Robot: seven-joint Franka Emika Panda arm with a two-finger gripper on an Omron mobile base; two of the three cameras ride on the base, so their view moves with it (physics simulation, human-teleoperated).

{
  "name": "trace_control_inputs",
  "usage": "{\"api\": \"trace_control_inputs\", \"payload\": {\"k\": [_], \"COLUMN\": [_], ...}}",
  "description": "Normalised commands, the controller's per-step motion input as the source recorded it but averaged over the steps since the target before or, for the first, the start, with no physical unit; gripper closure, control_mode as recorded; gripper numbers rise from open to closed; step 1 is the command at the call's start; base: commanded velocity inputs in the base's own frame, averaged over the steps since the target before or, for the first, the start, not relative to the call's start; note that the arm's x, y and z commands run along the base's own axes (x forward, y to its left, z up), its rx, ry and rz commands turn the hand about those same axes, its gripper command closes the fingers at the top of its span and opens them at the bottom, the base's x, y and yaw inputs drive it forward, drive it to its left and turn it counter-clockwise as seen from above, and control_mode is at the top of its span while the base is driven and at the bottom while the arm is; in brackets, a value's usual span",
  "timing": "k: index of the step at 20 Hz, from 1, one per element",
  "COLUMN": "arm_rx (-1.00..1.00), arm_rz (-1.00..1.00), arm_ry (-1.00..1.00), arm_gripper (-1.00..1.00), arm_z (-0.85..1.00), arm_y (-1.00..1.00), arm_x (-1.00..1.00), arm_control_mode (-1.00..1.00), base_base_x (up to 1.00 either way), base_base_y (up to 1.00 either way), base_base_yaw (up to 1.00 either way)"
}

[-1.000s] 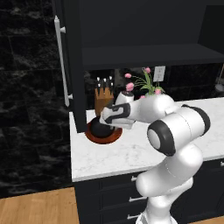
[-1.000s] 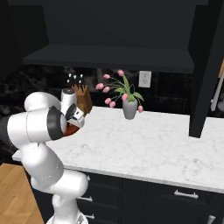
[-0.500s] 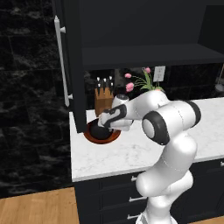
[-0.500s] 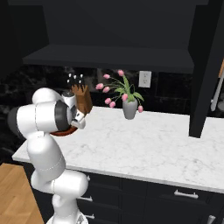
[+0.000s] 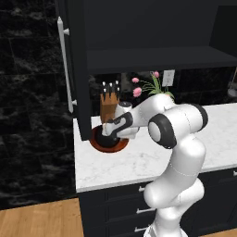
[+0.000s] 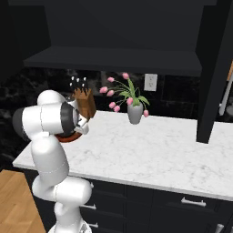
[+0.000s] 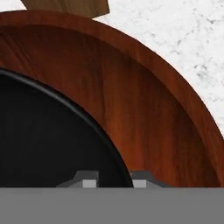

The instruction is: Pick up the bowls on the counter and stack them on top of one another in the open cabinet. Place the smaller bowl on top of the larger bowl.

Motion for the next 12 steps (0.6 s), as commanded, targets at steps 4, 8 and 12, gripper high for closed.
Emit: {"api": "trace_control_inputs", "payload": {"k": [4, 8, 12], "arm_rx": [0.00, 0.00, 0.01], "arm_rz": [0.00, 0.00, 0.00], "arm_ry": [0.00, 0.00, 0.00], "arm_gripper": [-1.00, -1.00, -1.00], "arm_z": [0.16, 0.39, 0.41], "arm_y": [0.00, 0.00, -0.03], "arm_x": [-0.02, -0.07, -0.08], "arm_control_mode": [-1.00, -1.00, -1.00], "base_base_x": [0.00, 0.00, 0.00], "base_base_y": [0.00, 0.00, 0.00], "base_base_yaw": [0.00, 0.00, 0.00]}}
